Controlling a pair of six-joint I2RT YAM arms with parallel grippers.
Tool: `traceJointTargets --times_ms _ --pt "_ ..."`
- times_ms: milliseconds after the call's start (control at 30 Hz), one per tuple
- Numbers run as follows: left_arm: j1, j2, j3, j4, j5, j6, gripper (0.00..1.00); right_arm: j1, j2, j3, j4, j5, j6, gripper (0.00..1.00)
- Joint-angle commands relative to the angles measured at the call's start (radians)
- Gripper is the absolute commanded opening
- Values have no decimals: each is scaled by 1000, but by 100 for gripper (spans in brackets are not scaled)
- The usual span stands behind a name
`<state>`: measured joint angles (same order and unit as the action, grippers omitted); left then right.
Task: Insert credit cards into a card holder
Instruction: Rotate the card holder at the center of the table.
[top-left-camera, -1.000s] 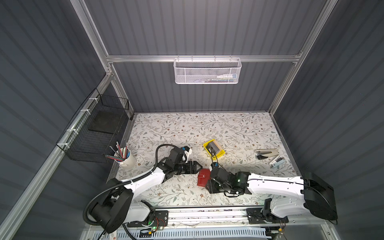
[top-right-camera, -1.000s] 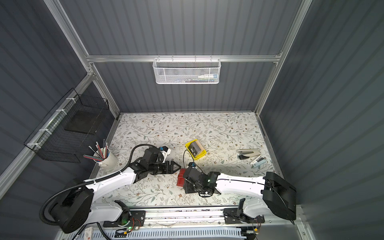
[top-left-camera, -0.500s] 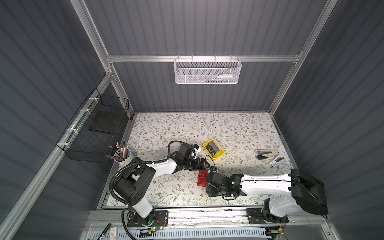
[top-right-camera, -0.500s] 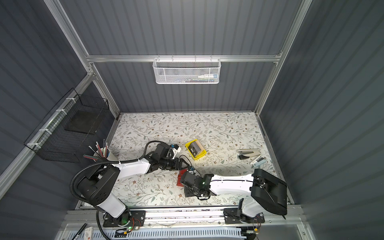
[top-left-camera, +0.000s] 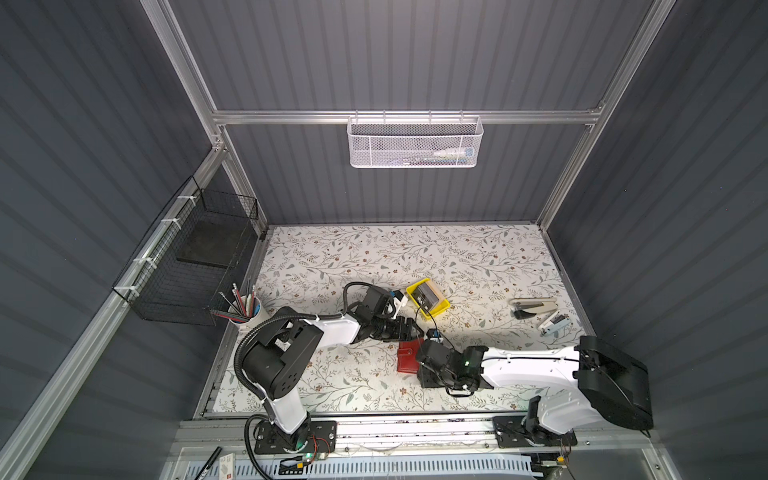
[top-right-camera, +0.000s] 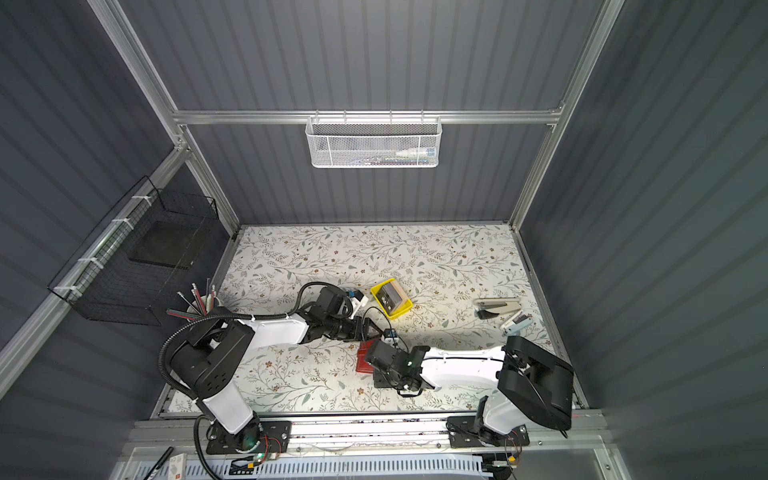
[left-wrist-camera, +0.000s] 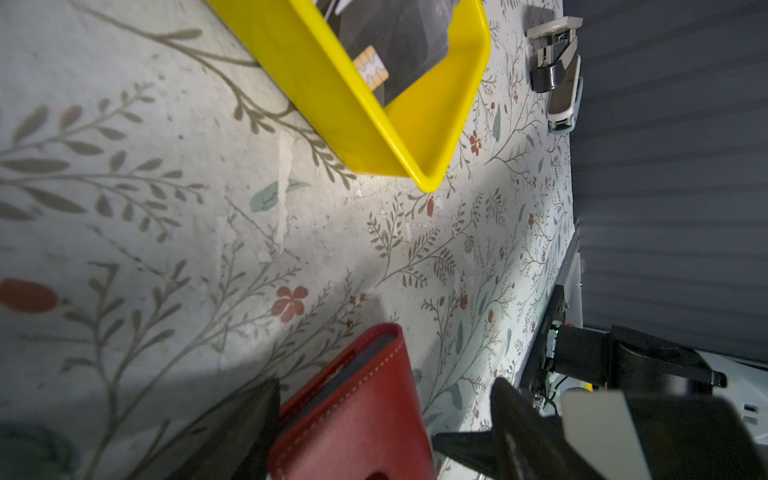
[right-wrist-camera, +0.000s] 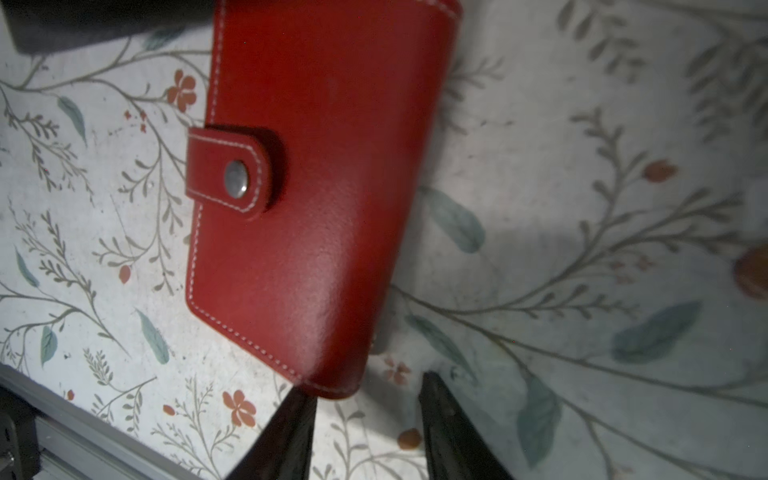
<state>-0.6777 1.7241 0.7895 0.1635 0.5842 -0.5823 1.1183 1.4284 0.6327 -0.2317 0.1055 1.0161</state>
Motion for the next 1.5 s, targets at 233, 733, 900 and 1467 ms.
traceJointTargets --times_ms 233,733,900,1467 --pt "-99 -149 -107 -8 -46 -66 78 -236 -81 -76 94 -55 -51 45" --pt "-156 -313 -184 -233 -224 -87 88 -374 -217 -73 16 -129 -147 47" --pt "-122 -300 -70 -350 -228 25 87 -284 -302 -120 38 -165 -124 46" --pt "-26 14 161 -245 -30 172 85 -176 -202 -225 324 -215 39 39"
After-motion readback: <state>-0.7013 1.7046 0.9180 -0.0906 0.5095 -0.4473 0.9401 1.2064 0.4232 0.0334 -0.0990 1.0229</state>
